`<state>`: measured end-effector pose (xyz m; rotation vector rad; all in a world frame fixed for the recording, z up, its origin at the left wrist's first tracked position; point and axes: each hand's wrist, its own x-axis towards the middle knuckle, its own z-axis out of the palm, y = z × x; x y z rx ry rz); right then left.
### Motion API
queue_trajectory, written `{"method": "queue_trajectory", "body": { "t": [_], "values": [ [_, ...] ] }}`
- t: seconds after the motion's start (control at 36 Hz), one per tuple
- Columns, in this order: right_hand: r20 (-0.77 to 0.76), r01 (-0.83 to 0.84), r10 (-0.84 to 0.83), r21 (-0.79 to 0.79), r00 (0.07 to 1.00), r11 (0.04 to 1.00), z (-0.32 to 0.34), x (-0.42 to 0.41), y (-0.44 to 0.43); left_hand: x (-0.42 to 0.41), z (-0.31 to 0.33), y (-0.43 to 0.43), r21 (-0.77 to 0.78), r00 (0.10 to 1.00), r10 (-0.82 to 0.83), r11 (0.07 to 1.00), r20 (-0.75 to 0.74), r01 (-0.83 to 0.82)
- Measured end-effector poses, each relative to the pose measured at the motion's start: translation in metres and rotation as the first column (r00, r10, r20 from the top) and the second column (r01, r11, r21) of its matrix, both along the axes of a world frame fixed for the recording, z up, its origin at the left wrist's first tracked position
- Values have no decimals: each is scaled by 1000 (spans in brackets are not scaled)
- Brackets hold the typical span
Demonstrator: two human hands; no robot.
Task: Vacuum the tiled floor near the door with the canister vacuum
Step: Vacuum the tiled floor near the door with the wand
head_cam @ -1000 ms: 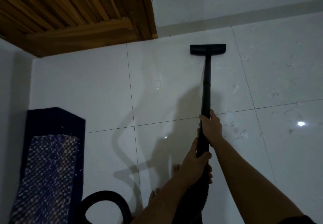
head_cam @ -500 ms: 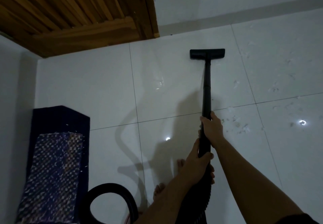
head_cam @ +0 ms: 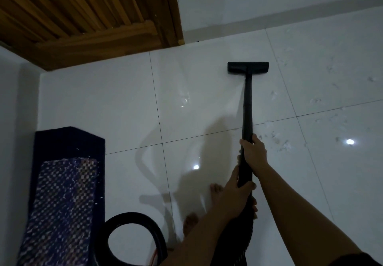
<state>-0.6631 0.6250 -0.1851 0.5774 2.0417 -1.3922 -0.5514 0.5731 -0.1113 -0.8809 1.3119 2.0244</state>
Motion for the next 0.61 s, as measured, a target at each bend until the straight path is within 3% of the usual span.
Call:
{"method": "queue_trajectory", "body": {
  "t": [0.61],
  "values": [
    [-17, -49, 50, 15, 999, 999, -6, 48, -23, 50, -4, -22, 9, 1000, 22, 1000, -18, -21]
  ]
}}
